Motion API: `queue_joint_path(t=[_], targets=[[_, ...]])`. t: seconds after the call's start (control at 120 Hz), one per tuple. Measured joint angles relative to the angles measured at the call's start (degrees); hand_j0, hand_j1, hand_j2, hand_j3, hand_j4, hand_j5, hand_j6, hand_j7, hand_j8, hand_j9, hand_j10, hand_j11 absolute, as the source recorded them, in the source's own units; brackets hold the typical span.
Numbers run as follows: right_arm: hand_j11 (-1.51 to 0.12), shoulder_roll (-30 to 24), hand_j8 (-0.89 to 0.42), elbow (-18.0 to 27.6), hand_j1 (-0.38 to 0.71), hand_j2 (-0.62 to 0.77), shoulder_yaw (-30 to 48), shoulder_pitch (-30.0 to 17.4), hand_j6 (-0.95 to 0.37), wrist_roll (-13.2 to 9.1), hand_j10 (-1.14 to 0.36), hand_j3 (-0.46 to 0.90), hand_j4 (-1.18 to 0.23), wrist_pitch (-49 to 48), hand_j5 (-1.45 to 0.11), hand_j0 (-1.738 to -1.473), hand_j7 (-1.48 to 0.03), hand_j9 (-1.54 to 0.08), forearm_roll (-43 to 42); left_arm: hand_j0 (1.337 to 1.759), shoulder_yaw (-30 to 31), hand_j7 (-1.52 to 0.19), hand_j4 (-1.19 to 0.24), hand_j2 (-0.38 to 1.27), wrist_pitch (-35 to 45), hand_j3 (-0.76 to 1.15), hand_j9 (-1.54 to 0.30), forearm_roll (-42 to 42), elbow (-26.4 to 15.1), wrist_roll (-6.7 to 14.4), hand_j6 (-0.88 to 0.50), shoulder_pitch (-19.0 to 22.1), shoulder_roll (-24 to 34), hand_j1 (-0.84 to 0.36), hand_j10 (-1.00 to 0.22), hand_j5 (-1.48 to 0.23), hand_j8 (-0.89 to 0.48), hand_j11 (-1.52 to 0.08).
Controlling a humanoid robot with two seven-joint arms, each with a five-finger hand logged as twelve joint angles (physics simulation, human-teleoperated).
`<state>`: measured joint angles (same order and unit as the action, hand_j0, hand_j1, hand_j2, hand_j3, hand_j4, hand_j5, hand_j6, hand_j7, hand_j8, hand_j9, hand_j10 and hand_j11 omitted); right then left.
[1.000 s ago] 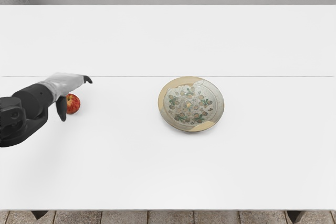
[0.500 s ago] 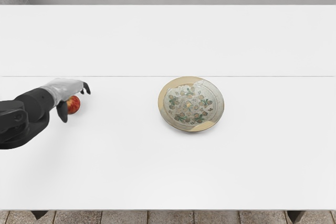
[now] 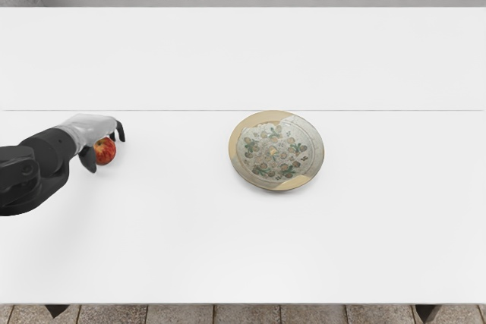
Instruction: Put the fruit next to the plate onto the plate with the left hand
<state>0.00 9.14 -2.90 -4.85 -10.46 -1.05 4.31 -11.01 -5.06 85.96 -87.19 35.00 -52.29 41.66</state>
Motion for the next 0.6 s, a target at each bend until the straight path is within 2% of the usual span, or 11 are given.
queue_joint_path(t=[0.258, 0.358, 0.408, 0.483, 0.525, 0.6], targets=[[0.00, 0.00, 0.00, 0.00, -0.35, 0.00, 0.00, -0.05, 0.00, 0.00, 0.00, 0.00, 0.00, 0.00, 0.00, -1.658, 0.00, 0.00, 0.00, 1.658, 0.75, -0.61, -0.48, 0.10, 0.11, 0.00, -0.61, 0.07, 0.06, 0.00, -0.48, -0.08, 0.00, -0.21, -0.48, -0.61, -0.48, -0.61], [0.00, 0.00, 0.00, 0.00, -0.35, 0.00, -0.01, -0.04, 0.00, 0.00, 0.00, 0.00, 0.00, 0.00, 0.00, -1.658, 0.00, 0.00, 0.00, 1.658, 1.41, -0.80, -0.53, 0.11, 0.40, 0.00, -0.67, 0.12, -0.08, -0.08, -0.35, -0.15, 0.13, -0.26, -0.52, -0.65, -0.51, -0.67], [0.00, 0.00, 0.00, 0.00, -0.35, 0.00, -0.03, -0.03, 0.00, 0.00, 0.00, 0.00, 0.00, 0.00, 0.00, -1.658, 0.00, 0.00, 0.00, 1.658, 1.57, -0.83, -0.56, 0.13, 0.53, 0.04, -0.70, 0.00, -0.18, -0.19, -0.32, -0.18, 0.27, -0.29, -0.54, -0.68, -0.52, -0.70], [0.00, 0.00, 0.00, 0.00, -0.35, 0.00, -0.02, 0.00, 0.00, 0.00, 0.00, 0.00, 0.00, 0.00, 0.00, -1.658, 0.00, 0.00, 0.00, 1.656, 1.72, -0.87, -0.59, 0.16, 0.45, 0.04, -0.76, -0.04, -0.30, -0.15, -0.32, -0.15, 0.49, -0.33, -0.58, -0.73, -0.47, -0.76], [0.00, 0.00, 0.00, 0.00, -0.35, 0.00, -0.02, 0.00, 0.00, 0.00, 0.00, 0.00, 0.00, 0.00, 0.00, -1.658, 0.00, 0.00, 0.00, 1.654, 1.77, -0.85, -0.57, 0.17, 0.34, 0.06, -0.79, 0.01, -0.35, -0.09, -0.36, -0.18, 0.52, -0.36, -0.60, -0.77, -0.45, -0.79], [0.00, 0.00, 0.00, 0.00, -0.35, 0.00, -0.01, 0.01, 0.00, 0.00, 0.00, 0.00, 0.00, 0.00, 0.00, -1.658, 0.00, 0.00, 0.00, 1.654, 1.82, -0.91, -0.54, 0.18, 0.21, 0.04, -0.84, 0.01, -0.39, -0.02, -0.33, -0.38, 0.59, -0.37, -0.64, -0.83, -0.41, -0.84]])
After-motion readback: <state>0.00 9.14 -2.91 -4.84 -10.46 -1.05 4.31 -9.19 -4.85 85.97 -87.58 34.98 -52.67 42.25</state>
